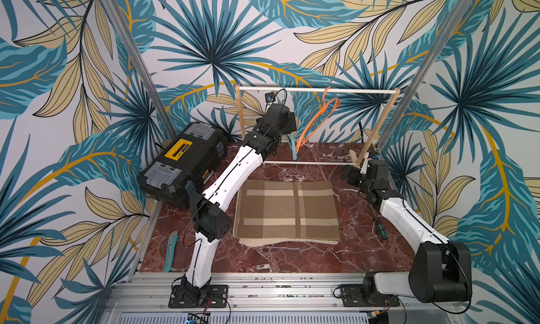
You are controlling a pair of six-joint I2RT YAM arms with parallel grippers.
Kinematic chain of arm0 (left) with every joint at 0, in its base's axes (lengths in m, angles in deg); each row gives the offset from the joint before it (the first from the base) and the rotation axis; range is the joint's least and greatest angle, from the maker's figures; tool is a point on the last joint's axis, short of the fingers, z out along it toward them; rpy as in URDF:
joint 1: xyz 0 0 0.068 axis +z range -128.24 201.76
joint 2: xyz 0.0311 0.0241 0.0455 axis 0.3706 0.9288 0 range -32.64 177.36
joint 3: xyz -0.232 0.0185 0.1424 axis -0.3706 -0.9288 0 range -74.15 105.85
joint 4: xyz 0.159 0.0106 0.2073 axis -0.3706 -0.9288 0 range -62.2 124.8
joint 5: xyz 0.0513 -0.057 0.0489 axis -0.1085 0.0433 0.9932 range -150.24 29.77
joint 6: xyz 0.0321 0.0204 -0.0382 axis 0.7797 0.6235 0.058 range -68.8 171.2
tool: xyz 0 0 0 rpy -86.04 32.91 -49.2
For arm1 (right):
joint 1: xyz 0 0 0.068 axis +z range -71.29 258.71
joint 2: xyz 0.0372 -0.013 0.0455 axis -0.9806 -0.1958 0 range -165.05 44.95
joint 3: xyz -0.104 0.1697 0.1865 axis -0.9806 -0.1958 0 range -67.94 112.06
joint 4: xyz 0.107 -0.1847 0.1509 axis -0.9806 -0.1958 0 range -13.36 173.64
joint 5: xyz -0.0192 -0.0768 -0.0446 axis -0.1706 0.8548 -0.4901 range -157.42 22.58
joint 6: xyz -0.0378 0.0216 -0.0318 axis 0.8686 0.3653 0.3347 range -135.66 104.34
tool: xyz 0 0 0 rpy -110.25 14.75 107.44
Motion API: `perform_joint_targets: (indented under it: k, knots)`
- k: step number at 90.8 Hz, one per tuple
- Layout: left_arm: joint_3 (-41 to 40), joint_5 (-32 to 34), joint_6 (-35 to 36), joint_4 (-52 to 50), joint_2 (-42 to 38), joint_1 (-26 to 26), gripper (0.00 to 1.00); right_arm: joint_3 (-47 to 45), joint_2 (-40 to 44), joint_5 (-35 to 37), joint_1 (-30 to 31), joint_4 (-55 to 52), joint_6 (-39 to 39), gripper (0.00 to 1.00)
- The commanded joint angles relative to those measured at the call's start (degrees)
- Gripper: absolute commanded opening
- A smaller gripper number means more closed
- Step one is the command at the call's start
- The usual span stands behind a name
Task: Hang the scarf on the hanger
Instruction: Pick up the hanger from the clothesline.
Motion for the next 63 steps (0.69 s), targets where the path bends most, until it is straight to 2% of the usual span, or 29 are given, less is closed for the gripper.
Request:
perform_joint_targets:
  k: [1, 9, 22, 33, 41, 47, 55, 63]
  knots:
    - [2.64, 1.11, 1.16, -1.06, 0.65, -0.39, 0.94, -0.03, -0.84, -0.72, 0.36, 1.62, 0.82, 0.97]
    - [2.42, 1.64, 1.65, -1.17, 0.54, -0.43, 0.89, -0.08, -1.13, -1.0, 0.36, 1.93, 0.75, 0.97]
    - [1.73, 1.92, 2.33, -0.88, -0.19, -0.43, 0.71, 0.0, -1.52, -1.48, 0.36, 2.26, 0.64, 0.97]
    - [1.05, 1.9, 2.96, -0.67, -1.0, -0.43, 0.64, 0.11, -1.8, -1.75, 0.36, 2.5, 0.59, 0.96]
    - [0.34, 2.54, 3.66, -0.57, -1.75, -0.43, 0.55, 0.06, -1.96, -2.05, 0.36, 2.71, 0.65, 0.97]
    - [-0.42, 3.28, 4.63, -0.09, -2.48, -0.43, 0.45, 0.07, -2.07, -2.16, 0.36, 2.94, 0.52, 0.96]
    - [-1.04, 3.74, 5.66, 0.4, -3.37, -0.43, 0.24, 0.15, -2.23, -2.45, 0.36, 3.03, 0.35, 0.96]
    - [-2.53, 3.83, 7.26, 2.45, -4.63, -0.43, 0.12, 0.16, -2.56, -2.89, 0.36, 3.29, 0.17, 0.96]
